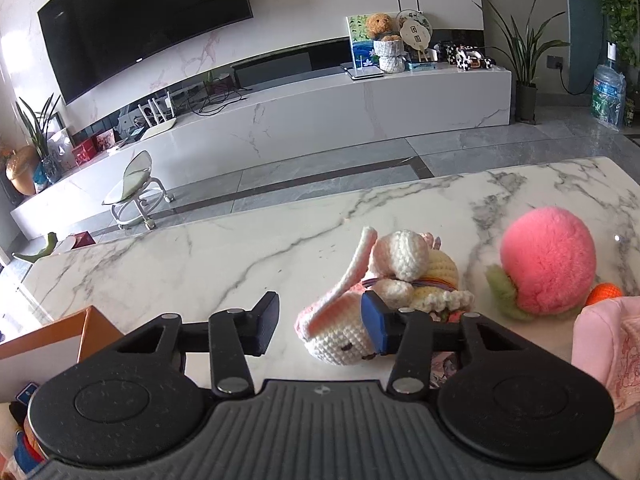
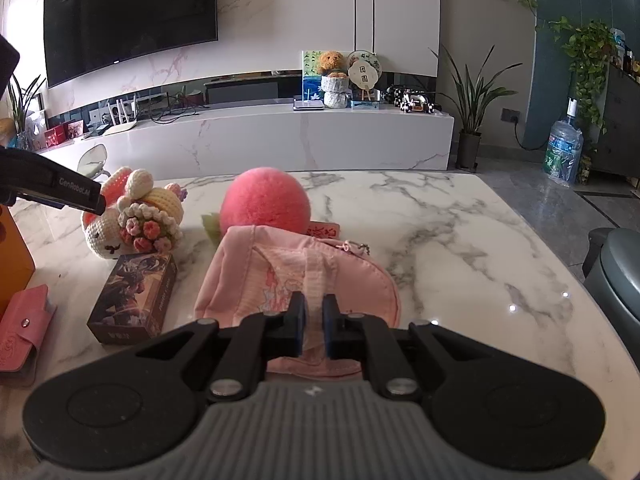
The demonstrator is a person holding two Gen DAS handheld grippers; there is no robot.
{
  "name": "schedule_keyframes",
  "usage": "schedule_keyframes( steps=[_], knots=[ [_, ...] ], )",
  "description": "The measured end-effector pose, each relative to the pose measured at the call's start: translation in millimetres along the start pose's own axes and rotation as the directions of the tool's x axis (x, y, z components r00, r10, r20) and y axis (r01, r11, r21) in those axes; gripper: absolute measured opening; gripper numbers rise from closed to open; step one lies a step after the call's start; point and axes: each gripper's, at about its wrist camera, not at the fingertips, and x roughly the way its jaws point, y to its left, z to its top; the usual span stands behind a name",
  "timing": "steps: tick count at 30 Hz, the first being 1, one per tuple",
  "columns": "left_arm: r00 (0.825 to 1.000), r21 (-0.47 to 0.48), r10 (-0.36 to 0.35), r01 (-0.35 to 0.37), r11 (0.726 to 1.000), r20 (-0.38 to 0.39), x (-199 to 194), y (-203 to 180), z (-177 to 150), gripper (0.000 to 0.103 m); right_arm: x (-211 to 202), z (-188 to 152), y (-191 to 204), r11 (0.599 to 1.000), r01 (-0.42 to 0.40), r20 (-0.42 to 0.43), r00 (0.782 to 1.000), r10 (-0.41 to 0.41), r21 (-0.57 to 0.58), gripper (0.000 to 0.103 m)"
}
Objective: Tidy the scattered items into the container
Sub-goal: 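Grasp the crocheted bunny's ear with the left tool while the right tool grasps the pink cap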
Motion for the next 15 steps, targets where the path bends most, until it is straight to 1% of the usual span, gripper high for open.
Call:
schedule_keyframes(
  steps=[1, 2, 3, 4, 5, 6, 7, 8, 11, 15],
  knots=[
    [1.0, 0.009, -0.003, 0.003, 1.0, -0.004, 3, -1, 1, 0.049, 0, 0, -1, 1.0, 0.0, -0.001, 1.0, 0.0, 0.002, 0.01],
    [1.0, 0.013, -0.009, 0.009, 1.0, -0.009, 6, -2, 1, 0.044, 0, 0, -1, 1.0, -0.001, -0.001, 1.0, 0.001, 0.002, 0.01],
    [1.0, 0.01, -0.019, 0.019, 1.0, -0.008, 7, -2, 2, 0.041, 0, -1, -1, 1.0, 0.0, 0.0, 1.0, 0.0, 0.002, 0.01],
    [1.0, 0.009, -0.029, 0.029, 1.0, -0.006, 8, -2, 2, 0.035, 0, -1, -1, 1.0, 0.0, 0.0, 1.0, 0.0, 0.0, 0.01],
    [0.999, 0.014, -0.036, 0.036, 0.999, -0.004, 8, -3, 3, 0.026, 1, -1, 0, 1.0, 0.001, 0.001, 1.0, -0.001, -0.001, 0.01],
    [0.999, 0.019, -0.042, 0.042, 0.999, -0.001, 8, -4, 3, 0.021, 0, -1, 0, 1.0, 0.002, 0.001, 1.0, -0.002, -0.003, 0.01],
    [0.999, 0.025, -0.04, 0.04, 0.999, 0.004, 7, -4, 2, 0.011, 0, -1, 0, 1.0, 0.003, 0.002, 1.0, -0.003, -0.005, 0.01],
    [0.999, 0.031, -0.039, 0.038, 0.999, 0.01, 6, -5, 2, 0.008, 0, -1, 0, 1.0, 0.004, 0.002, 1.0, -0.004, -0.008, 0.01],
    [0.998, 0.04, -0.046, 0.045, 0.998, 0.032, -1, -5, 1, 0.005, -2, -1, 1, 1.0, 0.008, 0.003, 1.0, -0.008, -0.009, 0.01],
    [0.995, 0.062, -0.052, 0.047, 0.997, 0.08, -20, -5, 3, 0.004, -7, 0, 1, 1.0, 0.019, 0.014, 1.0, -0.019, -0.015, 0.01]
  ],
)
